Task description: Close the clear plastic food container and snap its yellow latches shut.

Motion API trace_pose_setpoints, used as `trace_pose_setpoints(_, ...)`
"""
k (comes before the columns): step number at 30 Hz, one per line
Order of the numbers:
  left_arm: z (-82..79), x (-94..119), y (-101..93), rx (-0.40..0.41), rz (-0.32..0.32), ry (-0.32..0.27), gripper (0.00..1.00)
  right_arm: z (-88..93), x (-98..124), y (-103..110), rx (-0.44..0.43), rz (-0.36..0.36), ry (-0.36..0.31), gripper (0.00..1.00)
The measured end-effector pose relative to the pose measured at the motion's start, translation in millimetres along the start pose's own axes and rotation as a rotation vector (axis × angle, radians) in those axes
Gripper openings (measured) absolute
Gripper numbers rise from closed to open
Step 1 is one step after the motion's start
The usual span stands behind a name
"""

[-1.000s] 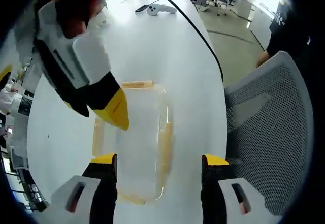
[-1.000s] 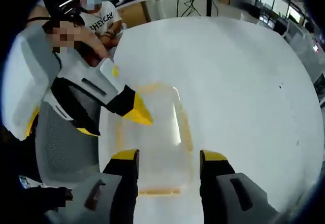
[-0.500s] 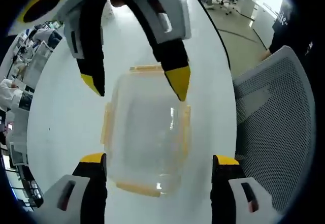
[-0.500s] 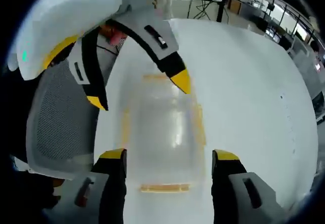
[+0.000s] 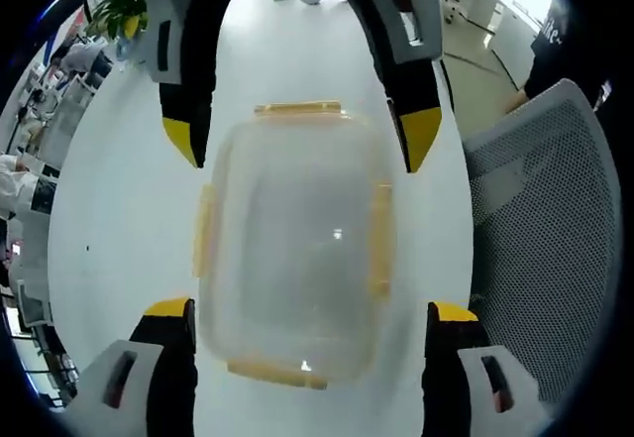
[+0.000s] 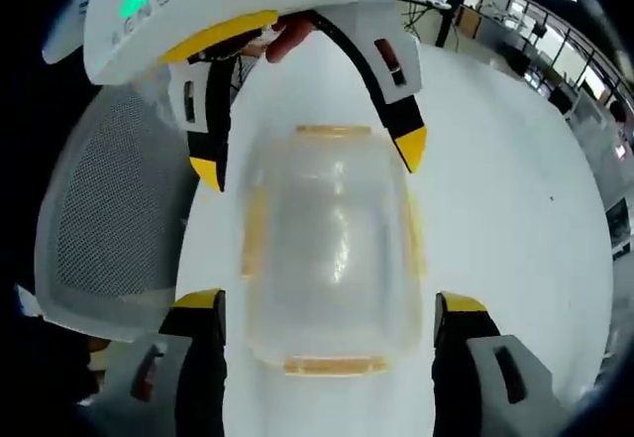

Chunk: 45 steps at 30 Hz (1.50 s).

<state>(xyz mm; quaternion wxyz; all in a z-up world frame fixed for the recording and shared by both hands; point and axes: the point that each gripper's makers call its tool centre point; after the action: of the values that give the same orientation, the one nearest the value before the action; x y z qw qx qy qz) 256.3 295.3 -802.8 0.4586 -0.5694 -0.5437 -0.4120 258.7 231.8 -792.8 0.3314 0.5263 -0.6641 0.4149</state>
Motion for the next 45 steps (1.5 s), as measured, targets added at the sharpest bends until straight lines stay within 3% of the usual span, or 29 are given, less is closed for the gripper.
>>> trace_pose_setpoints(13, 7.4, -8.1, 9.9, 0.021, 0.018, 0.031, 0.91, 7.7, -3.7, -1.3, 0.002, 0.005, 0.033, 0.81)
trace_pose_setpoints(20, 5.4, -13.2, 12.8, -0.006, 0.017, 0.043, 0.90, 13.0, -5.6, -1.7, -0.031, 0.010, 0.057, 0.79)
trace_pose_setpoints(29, 7.0, -18.4, 18.1, -0.035, 0.020, 0.060, 0.87, 15.7, -10.6, -1.1, 0.008, 0.044, 0.069, 0.79)
trace_pose_setpoints(36, 4.6, -18.1, 16.5, -0.033, 0.029, 0.037, 0.86, 16.7, -10.1, -0.3, -0.013, 0.045, 0.071, 0.78)
trace_pose_setpoints(45, 7.6, -20.3, 15.6, -0.062, 0.036, 0.097, 0.86, 15.9, -9.8, 3.8, -0.054, 0.063, 0.051, 0.77)
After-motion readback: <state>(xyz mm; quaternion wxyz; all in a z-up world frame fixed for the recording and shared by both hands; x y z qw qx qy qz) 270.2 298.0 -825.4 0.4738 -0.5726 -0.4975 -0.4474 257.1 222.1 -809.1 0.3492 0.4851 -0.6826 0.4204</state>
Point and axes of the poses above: the point that each gripper's makers call its tool centre point, and the gripper's own axes: x roughly backward along the fingers, y roughly to its left, z roughly out of its underside, and after that the axes turned 13 degrees about z, right-handed
